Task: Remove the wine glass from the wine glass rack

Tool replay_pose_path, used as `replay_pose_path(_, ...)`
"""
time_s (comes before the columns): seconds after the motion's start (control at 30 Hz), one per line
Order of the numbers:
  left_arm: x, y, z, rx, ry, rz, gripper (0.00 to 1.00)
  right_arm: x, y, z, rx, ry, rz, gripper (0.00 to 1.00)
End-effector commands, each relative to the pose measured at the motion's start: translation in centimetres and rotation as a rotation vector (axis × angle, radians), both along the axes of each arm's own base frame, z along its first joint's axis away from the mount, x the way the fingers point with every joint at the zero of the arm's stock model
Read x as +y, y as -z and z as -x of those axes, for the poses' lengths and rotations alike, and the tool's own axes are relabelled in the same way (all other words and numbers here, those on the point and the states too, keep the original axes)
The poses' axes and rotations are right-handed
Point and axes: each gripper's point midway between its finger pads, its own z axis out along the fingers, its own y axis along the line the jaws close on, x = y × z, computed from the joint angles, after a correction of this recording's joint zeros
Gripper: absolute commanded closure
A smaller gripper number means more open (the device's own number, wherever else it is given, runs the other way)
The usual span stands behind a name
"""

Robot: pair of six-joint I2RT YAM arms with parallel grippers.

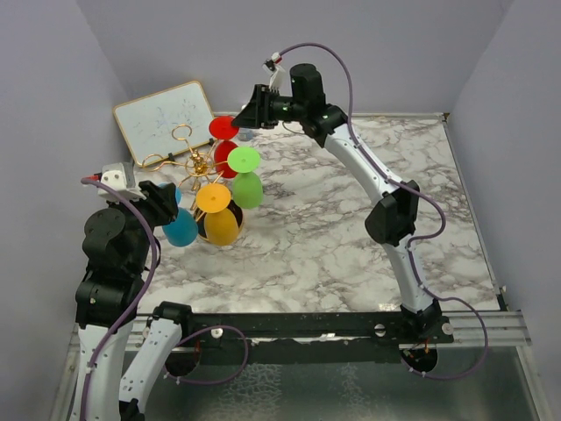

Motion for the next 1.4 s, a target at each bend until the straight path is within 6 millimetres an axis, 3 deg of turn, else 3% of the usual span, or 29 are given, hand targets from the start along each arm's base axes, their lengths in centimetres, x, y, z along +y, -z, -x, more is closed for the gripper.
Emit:
replay_pose_path(0.0, 0.1, -0.1, -0.2, -0.008, -0.006, 0.001, 0.59, 0.9, 0.3, -0.5, -0.018, 0.012, -0.007, 0.60)
replay_pose_path(0.13, 0.0, -0.1, -0.2, -0.009, -0.005, 0.000, 0.59, 1.0, 0.5, -0.4, -0.015, 0.006, -0.004, 0.66)
replay_pose_path(0.33, 0.0, 0.0, -0.3, -0.005, -0.005, 0.000, 0.59, 1.0, 0.0, 0.1, -0.021, -0.003, -0.011, 0.87)
replay_pose_path(0.47, 0.0, 0.2, -0.3, -0.003, -0.005, 0.001, 0.59, 0.8, -0.6, 0.3, -0.032, 0.008, -0.011, 0.95)
replay_pose_path(0.67, 0.0, 0.2, -0.2, -0.003, -0.005, 0.004, 0.59, 0.6, -1.3, 0.6, -0.032, 0.003, -0.022, 0.99)
replay_pose_path(1.1, -0.1, 0.5, -0.3, 0.001, 0.000, 0.011, 0.59, 0.6, -4.4, 3.5, -0.037, -0.071, -0.083, 0.99)
replay_pose_path(1.37, -0.2, 0.4, -0.2, -0.003, 0.002, 0.018, 0.59, 0.9, -4.4, 4.5, -0.021, -0.103, -0.084, 0.99)
